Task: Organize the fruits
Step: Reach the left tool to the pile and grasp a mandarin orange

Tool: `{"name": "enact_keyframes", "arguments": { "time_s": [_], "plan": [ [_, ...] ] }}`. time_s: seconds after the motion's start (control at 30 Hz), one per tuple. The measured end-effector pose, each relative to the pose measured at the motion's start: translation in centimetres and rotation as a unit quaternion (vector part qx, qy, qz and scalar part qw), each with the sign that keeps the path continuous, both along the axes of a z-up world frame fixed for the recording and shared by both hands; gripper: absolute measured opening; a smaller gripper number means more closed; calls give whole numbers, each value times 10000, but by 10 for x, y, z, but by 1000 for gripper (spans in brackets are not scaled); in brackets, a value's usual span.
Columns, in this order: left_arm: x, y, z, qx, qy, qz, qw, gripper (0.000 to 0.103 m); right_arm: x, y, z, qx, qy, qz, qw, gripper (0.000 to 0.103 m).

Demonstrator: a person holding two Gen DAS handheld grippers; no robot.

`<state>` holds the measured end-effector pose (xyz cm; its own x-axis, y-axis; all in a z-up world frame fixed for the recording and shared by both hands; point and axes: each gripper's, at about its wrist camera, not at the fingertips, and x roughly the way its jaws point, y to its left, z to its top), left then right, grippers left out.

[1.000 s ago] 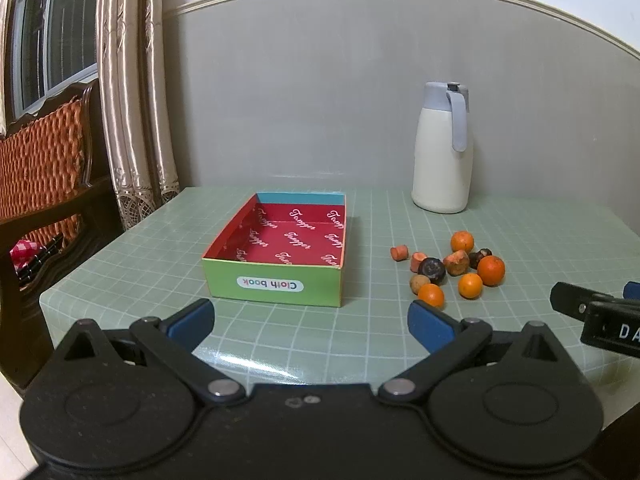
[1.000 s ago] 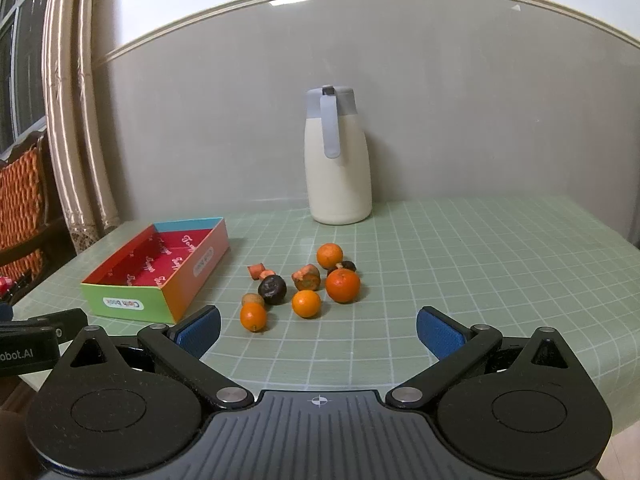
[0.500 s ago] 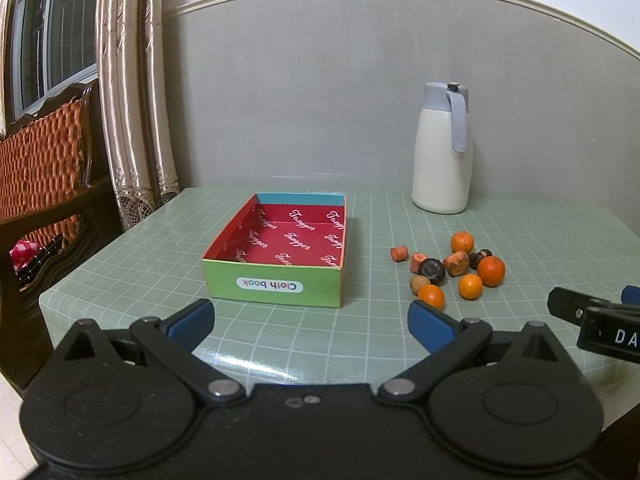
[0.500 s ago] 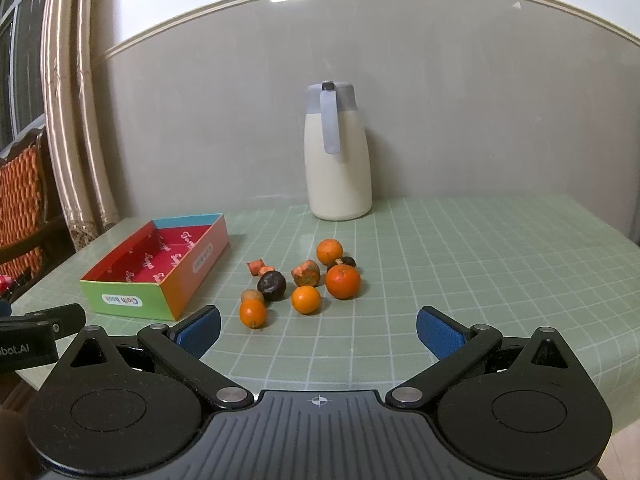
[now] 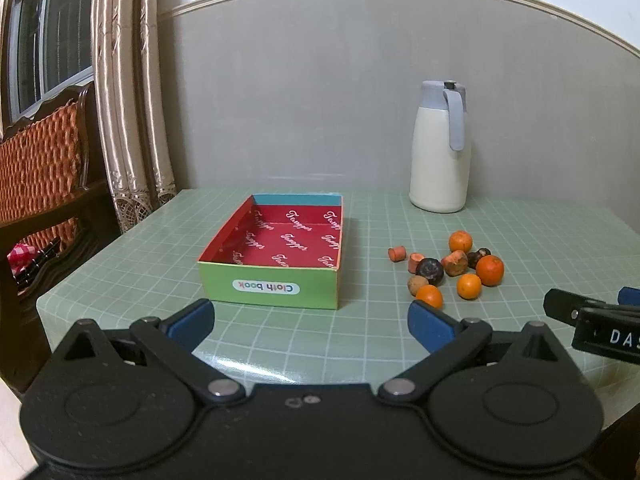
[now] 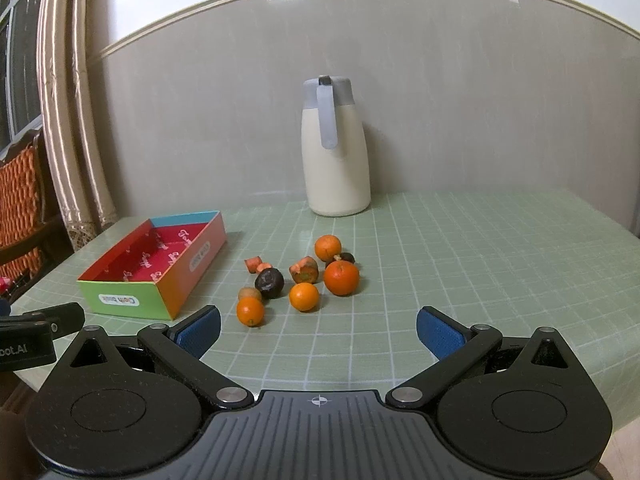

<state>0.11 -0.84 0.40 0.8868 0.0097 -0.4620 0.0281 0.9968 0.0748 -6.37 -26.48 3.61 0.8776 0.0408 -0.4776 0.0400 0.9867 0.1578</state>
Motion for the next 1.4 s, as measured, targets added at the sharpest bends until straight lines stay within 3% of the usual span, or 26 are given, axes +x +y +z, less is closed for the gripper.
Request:
{"name": "enact_keyframes", "arguments": {
  "time_s": [0.4, 0.77, 0.87, 0.97, 1.13, 1.27, 1.33, 1.4],
  "plan": [
    [4, -4, -2, 131, -31, -117, 9998, 97, 0, -4, -1, 28, -66, -81, 9999, 103],
    [43, -57, -25, 814, 58, -1156, 9899, 97, 26, -57, -22, 347, -123, -1004, 9943, 103],
    [62, -72, -40, 866, 178, -1304, 9875, 89, 37, -68, -27, 315, -190, -1177, 9924, 103],
    [81, -83, -55, 841, 319, -1417, 9858, 73, 49, -74, -31, 214, -242, -1291, 9911, 103],
    [103, -92, -74, 826, 393, -1505, 9844, 69, 53, -80, -45, 175, -403, -1449, 9885, 103],
    [116, -98, -85, 819, 421, -1543, 9837, 70, 61, -84, -52, 386, -223, -1424, 9888, 103],
    [123, -100, -90, 690, 511, -1552, 9841, 67, 65, -84, -53, 362, -212, -1433, 9888, 103],
    [130, -101, -95, 591, 599, -1529, 9846, 56, 66, -83, -53, 316, -215, -1433, 9889, 103]
  ]
}}
